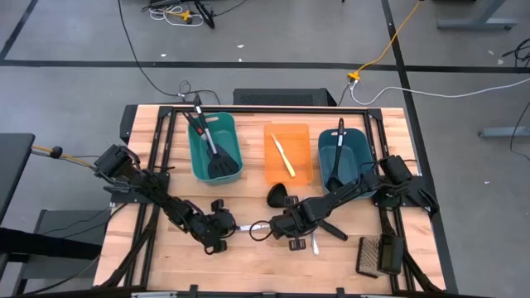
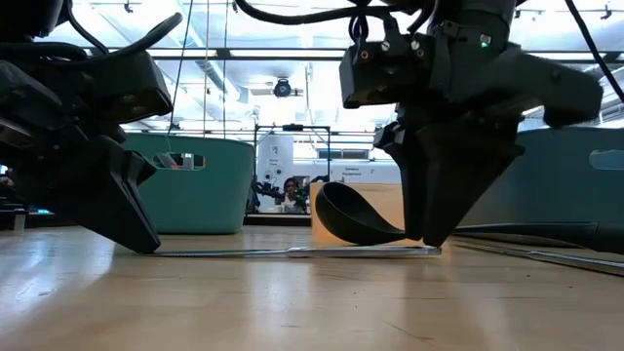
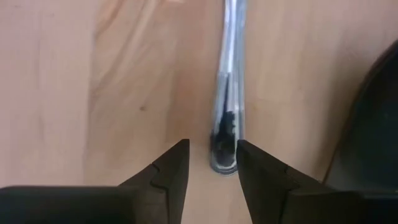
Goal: Pick & Place Kitchen Items
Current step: Put the left silver table knife into the orange bin
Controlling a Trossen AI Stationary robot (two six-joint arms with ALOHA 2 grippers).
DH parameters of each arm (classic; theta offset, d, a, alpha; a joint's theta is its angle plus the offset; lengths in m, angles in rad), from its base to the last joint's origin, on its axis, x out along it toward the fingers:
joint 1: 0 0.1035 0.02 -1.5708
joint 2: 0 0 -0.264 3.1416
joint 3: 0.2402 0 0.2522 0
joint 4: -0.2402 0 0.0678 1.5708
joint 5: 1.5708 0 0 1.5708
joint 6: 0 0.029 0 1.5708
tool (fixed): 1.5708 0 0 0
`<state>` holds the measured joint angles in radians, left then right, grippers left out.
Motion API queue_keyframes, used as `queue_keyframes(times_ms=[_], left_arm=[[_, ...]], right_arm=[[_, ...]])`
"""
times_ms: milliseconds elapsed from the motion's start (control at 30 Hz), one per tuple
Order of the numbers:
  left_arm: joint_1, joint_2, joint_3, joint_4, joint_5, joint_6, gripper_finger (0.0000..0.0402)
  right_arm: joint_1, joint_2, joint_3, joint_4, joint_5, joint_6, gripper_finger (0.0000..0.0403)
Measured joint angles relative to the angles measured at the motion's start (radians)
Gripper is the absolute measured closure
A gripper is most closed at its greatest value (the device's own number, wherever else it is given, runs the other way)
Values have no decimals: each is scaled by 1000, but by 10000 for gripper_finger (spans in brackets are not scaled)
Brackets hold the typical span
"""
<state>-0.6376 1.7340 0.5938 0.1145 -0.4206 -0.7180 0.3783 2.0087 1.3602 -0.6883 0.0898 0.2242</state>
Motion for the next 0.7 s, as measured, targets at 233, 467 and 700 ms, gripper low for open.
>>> queue_keyframes(times_ms=[233,467,700], left_arm=[[-1,0,0,-3,-2,-1,400],[-1,0,0,-3,-2,12,400],[-1,0,4,9,-17,92,396]], right_arm=[[-26,-2,-55,41,19,1,261],[-49,-11,-150,168,-49,-22,261],[-48,-11,-166,177,-50,-24,302]])
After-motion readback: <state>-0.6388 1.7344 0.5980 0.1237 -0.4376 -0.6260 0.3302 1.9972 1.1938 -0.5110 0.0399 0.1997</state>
